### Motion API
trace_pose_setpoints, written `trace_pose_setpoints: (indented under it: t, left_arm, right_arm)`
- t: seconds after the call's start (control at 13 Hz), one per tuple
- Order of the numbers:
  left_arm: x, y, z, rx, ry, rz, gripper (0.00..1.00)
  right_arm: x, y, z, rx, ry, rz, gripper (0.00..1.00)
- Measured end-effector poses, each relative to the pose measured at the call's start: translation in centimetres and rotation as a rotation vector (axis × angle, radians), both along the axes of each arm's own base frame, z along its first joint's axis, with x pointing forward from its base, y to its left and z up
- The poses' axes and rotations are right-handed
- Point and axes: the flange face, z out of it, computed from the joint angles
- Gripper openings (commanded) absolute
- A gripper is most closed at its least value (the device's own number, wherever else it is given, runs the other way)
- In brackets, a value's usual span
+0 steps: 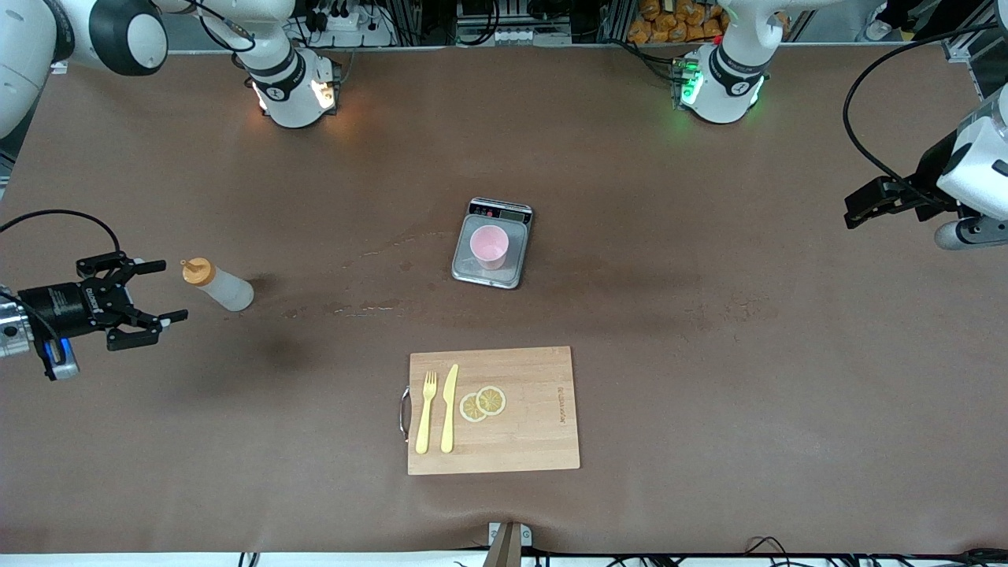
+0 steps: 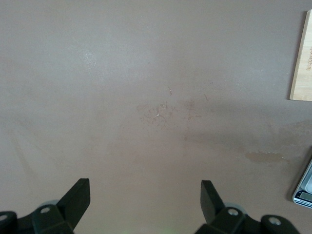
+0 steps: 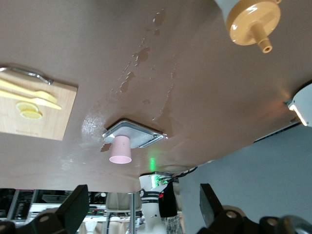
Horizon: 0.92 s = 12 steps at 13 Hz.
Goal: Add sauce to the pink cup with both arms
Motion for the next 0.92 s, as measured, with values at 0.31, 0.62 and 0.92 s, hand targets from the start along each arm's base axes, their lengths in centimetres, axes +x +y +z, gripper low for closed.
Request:
trace_pose_setpoints:
  t: [0.31, 0.62, 0.92]
  left_arm:
    - [0.0, 0.0, 0.1, 0.0, -0.002, 0.0, 1.0]
    - [-0.2, 0.2, 0.4, 0.0, -0.008, 0.005, 1.0]
    - [-0.2, 0.3, 0.5, -0.002, -0.009, 0.007, 1.0]
  right_arm:
    - [-0.4, 3.0, 1.9, -0.134, -0.106, 0.211, 1.0]
    - [-1.2, 4.8, 7.4, -0.223, -0.209, 0.253, 1.0]
    - [-1.9, 8.2, 10.4, -0.233, -0.271, 0.31, 1.0]
